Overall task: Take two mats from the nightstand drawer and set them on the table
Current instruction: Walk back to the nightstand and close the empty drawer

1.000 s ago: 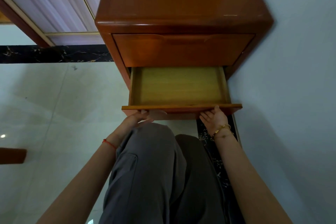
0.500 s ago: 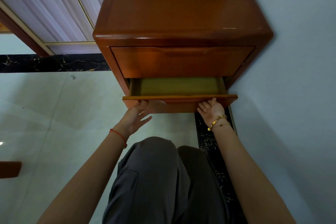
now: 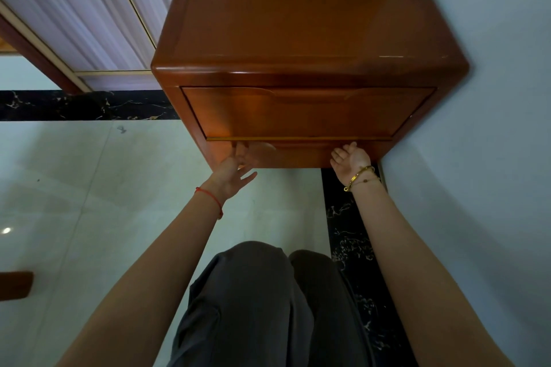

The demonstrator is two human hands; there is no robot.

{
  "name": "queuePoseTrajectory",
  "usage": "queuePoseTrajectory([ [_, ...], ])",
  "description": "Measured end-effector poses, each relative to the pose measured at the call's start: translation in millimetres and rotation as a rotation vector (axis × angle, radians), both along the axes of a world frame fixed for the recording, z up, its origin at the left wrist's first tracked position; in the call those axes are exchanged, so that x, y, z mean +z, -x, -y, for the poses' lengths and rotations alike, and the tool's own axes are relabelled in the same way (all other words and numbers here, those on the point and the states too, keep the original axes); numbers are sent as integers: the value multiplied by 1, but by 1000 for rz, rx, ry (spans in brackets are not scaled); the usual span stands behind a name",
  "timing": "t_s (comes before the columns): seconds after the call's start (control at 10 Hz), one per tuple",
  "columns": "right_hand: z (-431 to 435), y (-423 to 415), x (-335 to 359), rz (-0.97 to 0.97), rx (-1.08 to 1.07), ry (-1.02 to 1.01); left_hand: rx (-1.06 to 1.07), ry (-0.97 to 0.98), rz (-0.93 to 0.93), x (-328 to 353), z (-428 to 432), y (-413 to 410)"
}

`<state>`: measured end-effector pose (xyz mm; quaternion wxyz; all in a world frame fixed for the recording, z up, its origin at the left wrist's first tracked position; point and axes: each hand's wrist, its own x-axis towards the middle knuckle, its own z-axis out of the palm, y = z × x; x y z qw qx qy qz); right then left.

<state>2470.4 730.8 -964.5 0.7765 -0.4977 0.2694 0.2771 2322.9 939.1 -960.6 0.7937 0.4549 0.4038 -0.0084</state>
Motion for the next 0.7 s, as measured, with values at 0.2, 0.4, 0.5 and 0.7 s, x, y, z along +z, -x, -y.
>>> queuePoseTrajectory([
  [0.2,-10,-16,1,-5,8,12,-39,-14,-24,0,-10,-15],
  [0.4,-6,-21,-2,-9,36,21,-34,-26,-42,-1,-9,-16],
  [0.5,-6,-19,-2,5,44,37,-12,-37,-51,-3,-9,-15],
  [0.7,-7,-13,-4,34,70,90,69,-55,-77,-4,-5,-15],
])
